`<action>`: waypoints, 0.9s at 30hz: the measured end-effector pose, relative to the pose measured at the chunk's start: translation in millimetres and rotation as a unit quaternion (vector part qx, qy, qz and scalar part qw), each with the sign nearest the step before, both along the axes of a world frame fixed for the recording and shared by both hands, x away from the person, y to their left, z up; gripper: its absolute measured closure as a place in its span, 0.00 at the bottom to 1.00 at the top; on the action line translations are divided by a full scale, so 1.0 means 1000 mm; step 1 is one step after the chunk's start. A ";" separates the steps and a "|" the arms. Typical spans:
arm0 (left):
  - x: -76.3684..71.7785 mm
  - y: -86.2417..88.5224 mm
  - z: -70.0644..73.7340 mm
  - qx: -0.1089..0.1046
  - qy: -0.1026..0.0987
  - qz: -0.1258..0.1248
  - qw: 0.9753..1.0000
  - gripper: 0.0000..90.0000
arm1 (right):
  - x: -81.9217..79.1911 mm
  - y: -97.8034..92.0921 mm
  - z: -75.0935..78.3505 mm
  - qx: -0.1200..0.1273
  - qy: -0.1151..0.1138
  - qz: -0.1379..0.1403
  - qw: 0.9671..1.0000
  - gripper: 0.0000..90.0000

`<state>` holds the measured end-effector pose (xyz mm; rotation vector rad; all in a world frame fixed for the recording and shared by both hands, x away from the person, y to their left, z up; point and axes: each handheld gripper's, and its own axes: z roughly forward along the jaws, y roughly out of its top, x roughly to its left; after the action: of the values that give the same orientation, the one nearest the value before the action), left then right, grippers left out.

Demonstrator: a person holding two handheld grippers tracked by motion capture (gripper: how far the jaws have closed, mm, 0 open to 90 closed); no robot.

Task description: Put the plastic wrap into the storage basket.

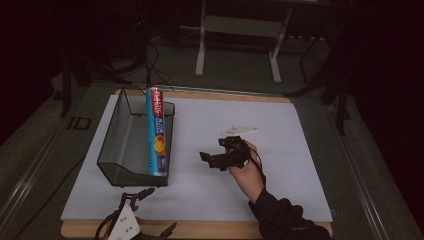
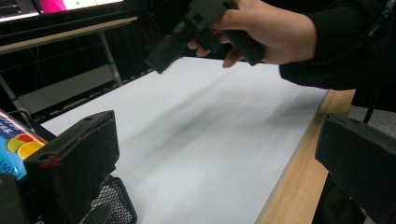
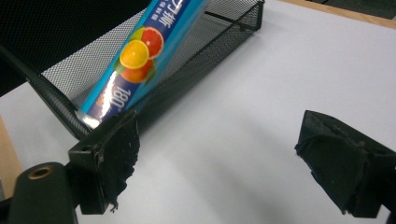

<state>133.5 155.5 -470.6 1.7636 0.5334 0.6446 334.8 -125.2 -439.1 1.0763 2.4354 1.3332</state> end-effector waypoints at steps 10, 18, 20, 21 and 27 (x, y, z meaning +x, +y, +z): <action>-0.001 0.000 0.000 0.000 0.000 -0.001 1.000 0.01 | -0.019 -0.026 -0.015 -0.013 0.001 0.000 1.000 0.13; 0.000 -0.001 0.000 0.001 0.000 -0.001 1.000 0.01 | -0.035 -0.050 -0.024 -0.014 0.004 -0.003 1.000 0.13; 0.000 -0.001 0.000 0.001 -0.001 -0.002 1.000 0.01 | -0.037 -0.055 -0.025 -0.012 0.003 -0.006 1.000 0.13; 0.000 -0.001 0.000 0.002 -0.001 -0.002 1.000 0.01 | -0.038 -0.057 -0.025 -0.014 0.005 -0.008 1.000 0.13; -0.001 -0.001 0.000 0.002 -0.002 -0.002 1.000 0.01 | -0.046 -0.068 -0.029 -0.013 0.004 -0.021 1.000 0.13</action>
<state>133.0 154.3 -470.5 1.7664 0.5260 0.6450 288.6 -193.4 -468.2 1.1233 2.4152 1.2834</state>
